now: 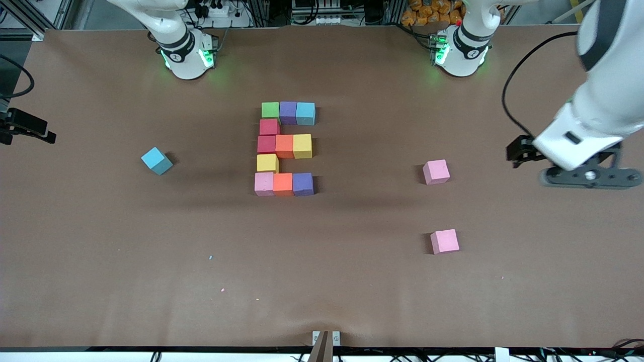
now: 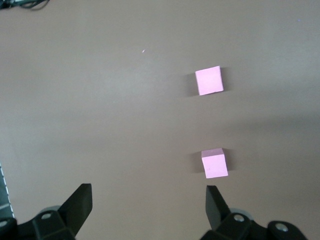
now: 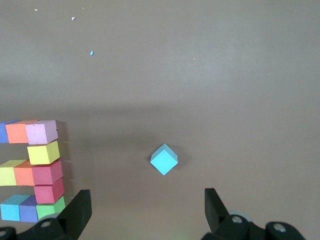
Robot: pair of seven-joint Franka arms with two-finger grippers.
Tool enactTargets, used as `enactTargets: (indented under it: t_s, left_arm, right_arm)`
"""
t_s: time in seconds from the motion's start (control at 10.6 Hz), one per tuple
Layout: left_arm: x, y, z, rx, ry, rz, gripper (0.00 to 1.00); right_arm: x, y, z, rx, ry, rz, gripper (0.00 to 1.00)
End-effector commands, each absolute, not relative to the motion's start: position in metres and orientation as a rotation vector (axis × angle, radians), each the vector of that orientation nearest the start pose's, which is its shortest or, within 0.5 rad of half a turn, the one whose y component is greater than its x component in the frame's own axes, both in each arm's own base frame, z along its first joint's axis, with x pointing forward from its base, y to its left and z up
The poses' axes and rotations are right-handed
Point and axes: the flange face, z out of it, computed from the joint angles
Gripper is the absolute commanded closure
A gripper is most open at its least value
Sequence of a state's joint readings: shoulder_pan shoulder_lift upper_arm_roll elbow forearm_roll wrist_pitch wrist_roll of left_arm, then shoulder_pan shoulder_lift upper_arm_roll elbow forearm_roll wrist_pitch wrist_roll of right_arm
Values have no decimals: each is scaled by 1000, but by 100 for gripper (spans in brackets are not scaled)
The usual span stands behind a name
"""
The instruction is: Arrange 11 blocks into digit 3
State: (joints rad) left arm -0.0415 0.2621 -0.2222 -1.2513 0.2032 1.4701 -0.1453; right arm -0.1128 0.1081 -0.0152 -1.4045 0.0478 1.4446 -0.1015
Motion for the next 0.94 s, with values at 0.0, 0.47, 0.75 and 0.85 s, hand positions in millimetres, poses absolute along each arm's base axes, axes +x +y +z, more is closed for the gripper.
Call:
enactTargets:
  t_s: [0.0, 0.47, 0.75, 0.85]
  left_arm:
    - [581, -109, 610, -3063, 65, -69, 0]
    - [572, -49, 618, -3228, -35, 8, 0]
    - [570, -47, 622, -3194, -102, 7, 0]
    - [566, -51, 626, -3142, -128, -9, 0]
  right_arm:
    - [569, -63, 638, -3103, 147, 90, 0]
    - [574, -14, 639, -3210, -16, 71, 0]
    - [571, -1, 643, -3215, -69, 61, 0]
    - [571, -1, 644, -3208, -73, 61, 0]
